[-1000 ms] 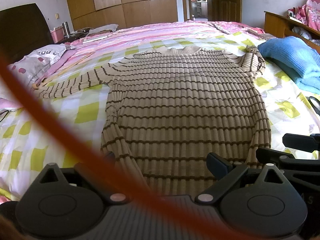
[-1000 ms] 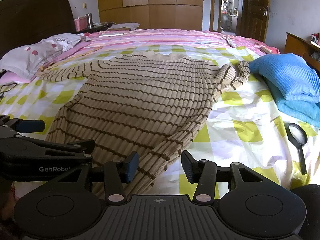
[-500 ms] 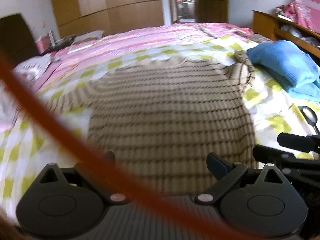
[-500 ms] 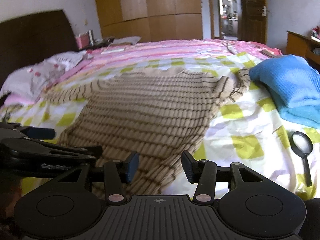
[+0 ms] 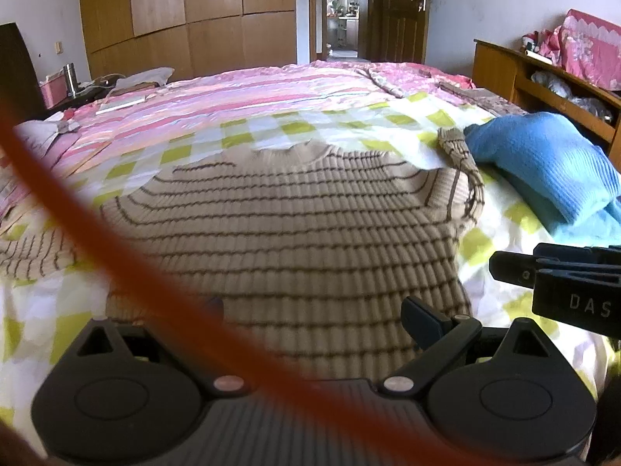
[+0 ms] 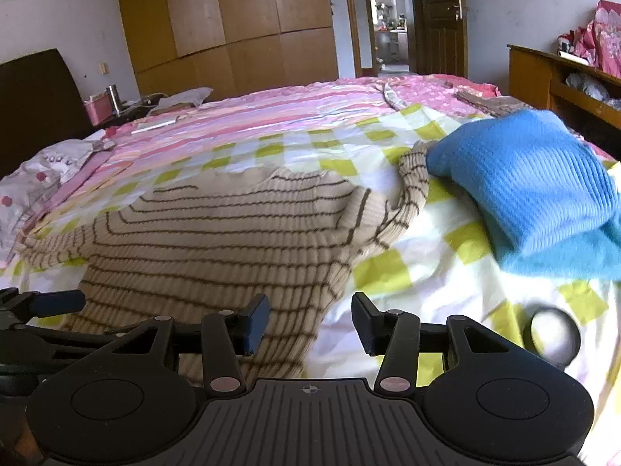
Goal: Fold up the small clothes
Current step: 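Move the right gripper to the sweater sleeve cuff and close on it, then lift the sleeve with the right gripper and lay it across the sweater body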
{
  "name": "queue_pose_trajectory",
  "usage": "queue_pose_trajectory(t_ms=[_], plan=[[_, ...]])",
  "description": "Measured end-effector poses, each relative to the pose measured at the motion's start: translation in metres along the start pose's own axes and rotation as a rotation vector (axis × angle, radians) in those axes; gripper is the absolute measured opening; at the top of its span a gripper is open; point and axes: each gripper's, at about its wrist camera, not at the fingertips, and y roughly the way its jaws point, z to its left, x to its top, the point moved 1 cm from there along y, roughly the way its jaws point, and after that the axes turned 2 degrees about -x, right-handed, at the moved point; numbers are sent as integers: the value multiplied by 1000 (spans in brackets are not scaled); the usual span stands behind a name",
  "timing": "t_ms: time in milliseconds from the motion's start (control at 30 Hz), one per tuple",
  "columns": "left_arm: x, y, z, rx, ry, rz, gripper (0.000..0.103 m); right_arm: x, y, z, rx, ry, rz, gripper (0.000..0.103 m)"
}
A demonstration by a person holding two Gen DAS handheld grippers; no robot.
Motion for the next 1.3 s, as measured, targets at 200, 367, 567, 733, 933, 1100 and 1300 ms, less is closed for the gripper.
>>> queue_pose_trajectory(t_ms=[200, 367, 567, 733, 933, 1100, 1300], plan=[[8, 19, 2, -13, -5, 9, 102, 20, 18, -9, -30, -34, -4, 46], [17, 30, 7, -18, -27, -4, 102, 43, 45, -15, -67, -49, -1, 40], [29, 42, 9, -21, -43, -22, 102, 73, 80, -32, -106, -37, -11, 39], [33, 52, 9, -19, -41, -25, 102, 95, 120, -51, -160, -32, 4, 38], [39, 69, 8, -19, -58, -24, 102, 112, 168, -63, -213, -66, 17, 37], [42, 77, 11, -21, -74, -23, 102, 118, 203, -71, -246, -92, 59, 22], [38, 80, 19, -14, -79, -9, 102, 116, 220, -81, -270, -72, 92, 7]])
